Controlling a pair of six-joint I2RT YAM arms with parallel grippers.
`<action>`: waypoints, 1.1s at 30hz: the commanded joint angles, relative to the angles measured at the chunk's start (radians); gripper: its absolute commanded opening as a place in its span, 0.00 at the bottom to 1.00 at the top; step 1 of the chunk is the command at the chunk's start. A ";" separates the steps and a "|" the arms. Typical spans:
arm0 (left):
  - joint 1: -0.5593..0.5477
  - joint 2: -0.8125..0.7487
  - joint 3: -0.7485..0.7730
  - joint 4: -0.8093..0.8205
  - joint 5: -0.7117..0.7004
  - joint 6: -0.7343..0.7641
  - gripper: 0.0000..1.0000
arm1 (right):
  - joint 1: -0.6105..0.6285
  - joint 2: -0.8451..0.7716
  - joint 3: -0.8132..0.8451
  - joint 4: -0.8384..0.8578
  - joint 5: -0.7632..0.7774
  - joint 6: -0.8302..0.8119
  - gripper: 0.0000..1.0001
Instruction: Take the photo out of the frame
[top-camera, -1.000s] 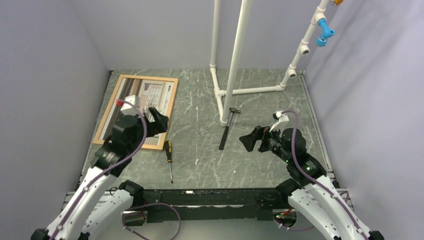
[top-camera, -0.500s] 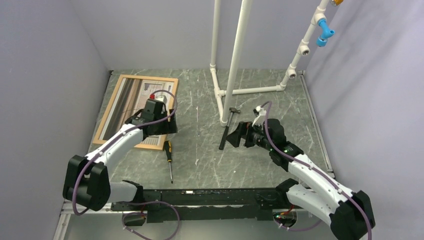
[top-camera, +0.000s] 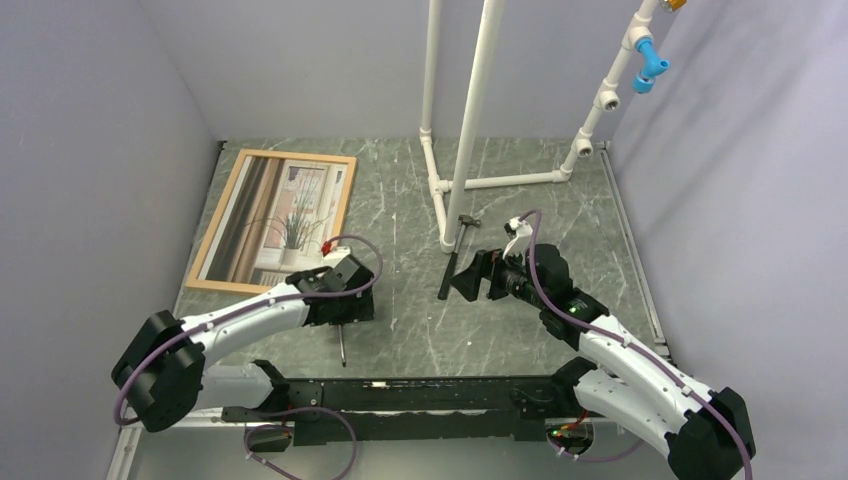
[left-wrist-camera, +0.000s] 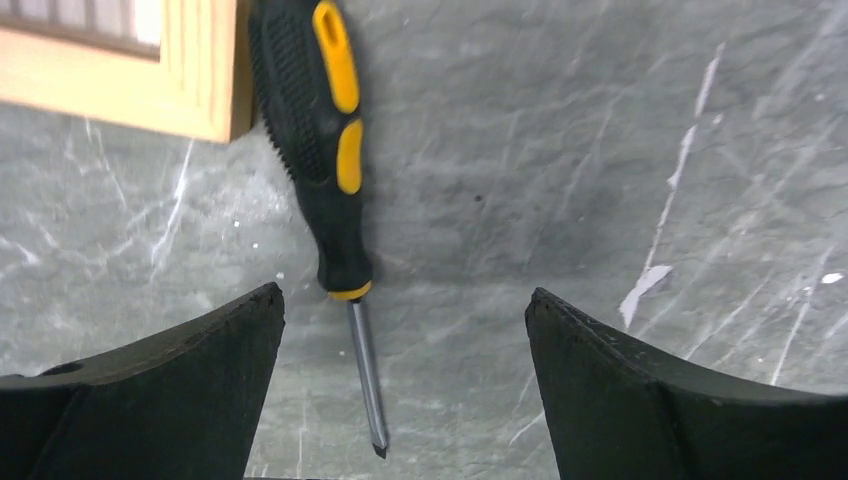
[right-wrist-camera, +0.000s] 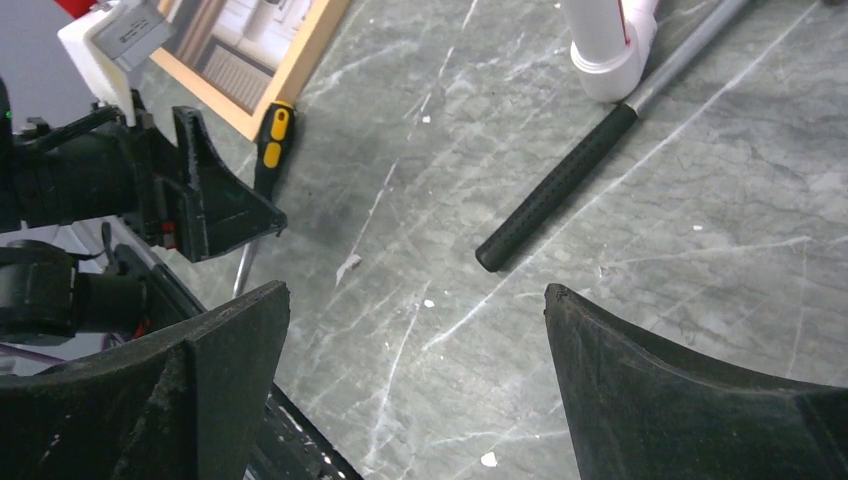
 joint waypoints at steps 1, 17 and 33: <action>-0.014 -0.053 -0.065 0.052 -0.013 -0.083 0.94 | 0.002 -0.006 0.046 -0.029 0.020 -0.047 1.00; -0.017 0.185 -0.113 0.368 0.106 -0.002 0.55 | 0.002 -0.076 0.016 -0.065 0.053 -0.014 1.00; -0.117 0.551 0.229 0.466 0.222 0.075 0.21 | 0.002 -0.024 -0.036 -0.051 0.112 -0.072 1.00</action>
